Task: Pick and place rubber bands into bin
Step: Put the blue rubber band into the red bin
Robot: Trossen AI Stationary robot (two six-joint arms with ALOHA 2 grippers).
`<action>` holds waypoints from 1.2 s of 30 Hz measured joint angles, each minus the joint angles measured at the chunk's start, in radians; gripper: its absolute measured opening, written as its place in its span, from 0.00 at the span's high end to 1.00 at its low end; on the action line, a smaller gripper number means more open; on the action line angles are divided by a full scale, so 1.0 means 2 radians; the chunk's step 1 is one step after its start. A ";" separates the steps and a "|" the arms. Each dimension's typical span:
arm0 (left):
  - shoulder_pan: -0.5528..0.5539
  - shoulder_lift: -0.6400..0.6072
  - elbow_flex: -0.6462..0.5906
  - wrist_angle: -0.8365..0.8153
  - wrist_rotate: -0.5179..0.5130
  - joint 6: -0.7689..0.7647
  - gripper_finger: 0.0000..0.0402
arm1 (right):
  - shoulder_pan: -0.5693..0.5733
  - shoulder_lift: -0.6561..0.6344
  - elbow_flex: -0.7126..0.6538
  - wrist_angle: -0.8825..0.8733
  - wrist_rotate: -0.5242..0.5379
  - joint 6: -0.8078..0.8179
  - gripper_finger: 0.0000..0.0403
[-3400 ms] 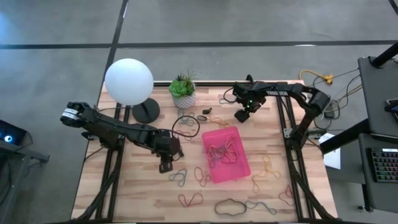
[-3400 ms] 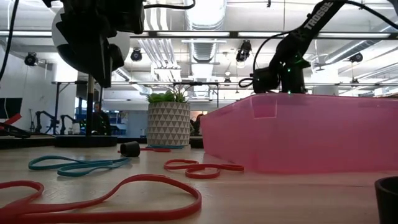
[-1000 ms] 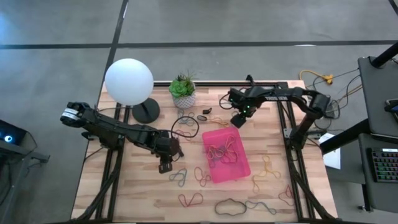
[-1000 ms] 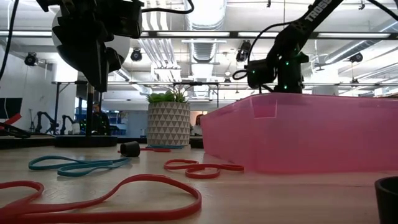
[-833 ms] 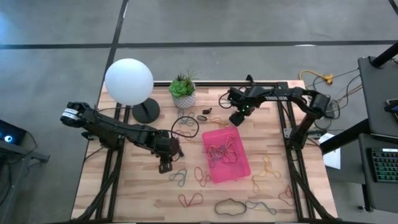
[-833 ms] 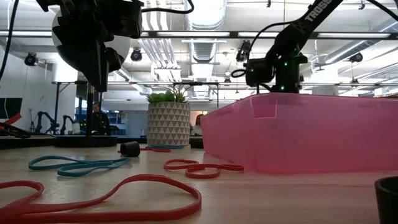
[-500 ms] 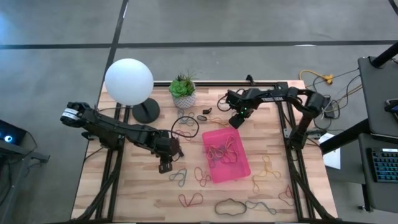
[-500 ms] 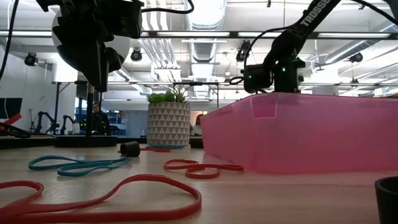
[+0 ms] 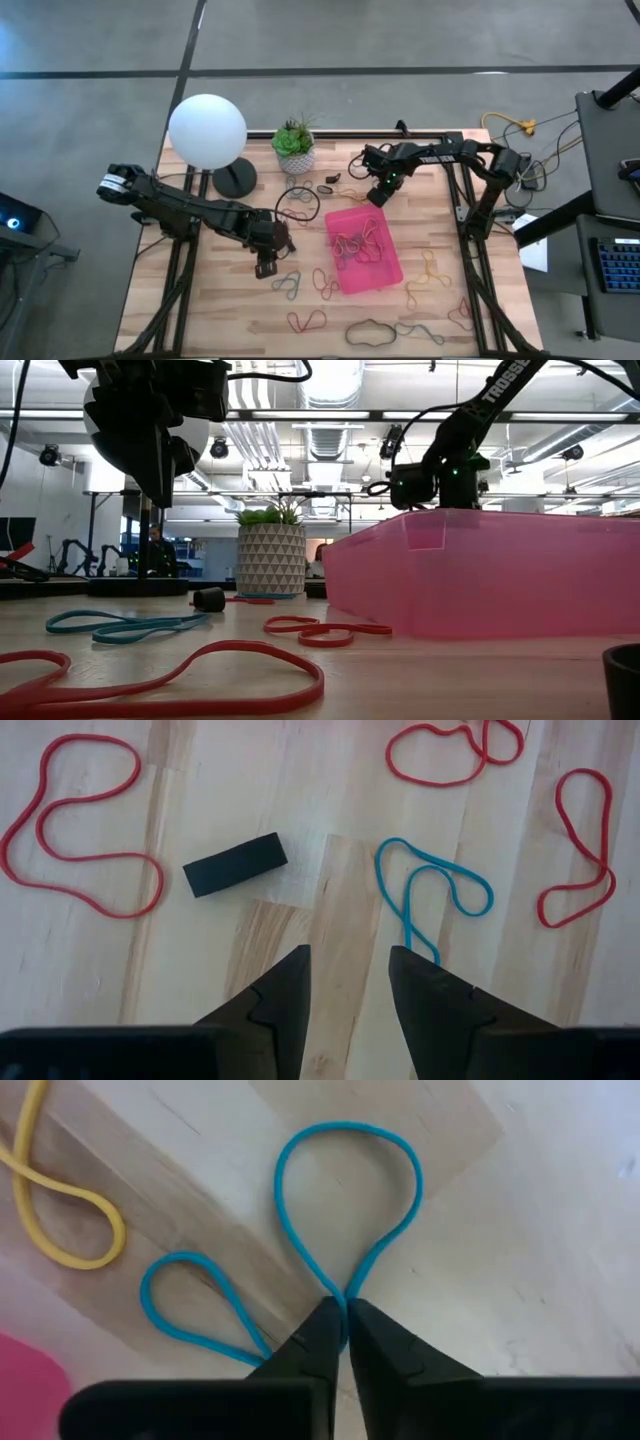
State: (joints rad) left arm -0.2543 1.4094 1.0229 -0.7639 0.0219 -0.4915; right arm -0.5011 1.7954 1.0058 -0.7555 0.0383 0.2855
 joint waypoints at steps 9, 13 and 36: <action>0.000 0.000 0.000 0.000 0.000 0.000 0.70 | 0.000 -0.059 0.011 0.021 -0.018 0.026 0.98; 0.000 0.000 0.000 0.000 -0.001 0.002 0.70 | 0.001 -0.119 0.034 0.020 -0.022 0.033 0.98; 0.000 0.000 0.000 0.031 -0.016 0.000 0.70 | 0.186 -0.241 0.108 -0.082 -0.069 0.081 0.97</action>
State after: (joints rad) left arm -0.2539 1.4094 1.0232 -0.7026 -0.0093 -0.4916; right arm -0.1299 1.3126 1.2217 -0.9198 -0.1007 0.4476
